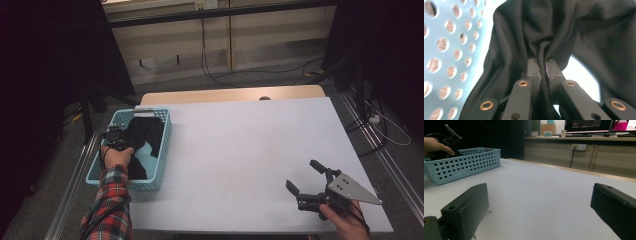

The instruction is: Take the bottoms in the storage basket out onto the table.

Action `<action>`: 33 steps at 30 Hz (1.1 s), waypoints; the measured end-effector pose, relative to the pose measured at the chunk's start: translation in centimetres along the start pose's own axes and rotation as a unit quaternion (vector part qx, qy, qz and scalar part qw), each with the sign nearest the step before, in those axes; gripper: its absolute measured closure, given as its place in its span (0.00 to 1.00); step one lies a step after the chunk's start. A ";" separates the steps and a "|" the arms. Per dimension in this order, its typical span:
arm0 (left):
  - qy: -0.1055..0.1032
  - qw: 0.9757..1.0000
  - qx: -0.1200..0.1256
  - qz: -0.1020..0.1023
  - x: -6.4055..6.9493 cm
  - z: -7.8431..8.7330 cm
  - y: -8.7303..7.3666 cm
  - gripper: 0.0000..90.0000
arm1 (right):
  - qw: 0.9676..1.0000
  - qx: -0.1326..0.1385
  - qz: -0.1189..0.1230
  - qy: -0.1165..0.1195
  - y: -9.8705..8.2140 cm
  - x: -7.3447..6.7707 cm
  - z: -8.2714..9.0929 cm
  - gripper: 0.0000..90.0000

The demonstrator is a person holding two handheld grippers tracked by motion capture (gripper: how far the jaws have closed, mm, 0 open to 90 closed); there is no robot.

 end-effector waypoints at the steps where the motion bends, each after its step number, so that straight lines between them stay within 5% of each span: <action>1: -0.005 1.000 0.007 0.001 0.3 0.1 0.3 0.94 | 1.000 -0.001 0.000 0.001 0.0 0.0 0.0 0.01; 7: -0.036 0.998 0.059 -0.001 2.5 0.9 2.5 0.95 | 1.000 0.001 0.001 0.003 0.0 0.0 0.0 0.01; 11: -0.058 0.994 0.095 -0.005 4.3 0.9 3.6 0.95 | 1.000 0.002 0.001 0.004 0.0 -0.1 0.0 0.01; 20: -0.070 0.993 0.095 -0.016 5.5 -0.7 3.1 0.89 | 1.000 0.002 -0.003 0.003 0.0 0.1 0.3 0.01; 23: -0.058 0.993 0.098 -0.034 5.3 -0.6 3.4 0.68 | 1.000 0.002 -0.003 0.001 0.0 0.1 0.4 0.01; 26: -0.042 0.992 0.117 -0.025 4.8 0.0 3.9 0.39 | 1.000 0.002 -0.003 0.000 0.0 0.1 0.4 0.01; 30: -0.013 0.990 0.133 -0.034 3.6 1.2 4.2 0.21 | 1.000 0.001 -0.003 -0.001 0.0 0.1 0.4 0.01; 33: 0.005 0.991 0.131 -0.021 2.4 1.5 3.8 0.10 | 1.000 -0.001 -0.001 0.000 0.0 0.1 0.4 0.01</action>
Point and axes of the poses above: each handheld gripper's, and its own axes: z roughly backward along the jaws, y roughly out of its top, x roughly to its right, the point moved 1 cm from there along -z, roughly forward along the jaws, and after that the axes turned 4 degrees about x, right-handed, at the moved point
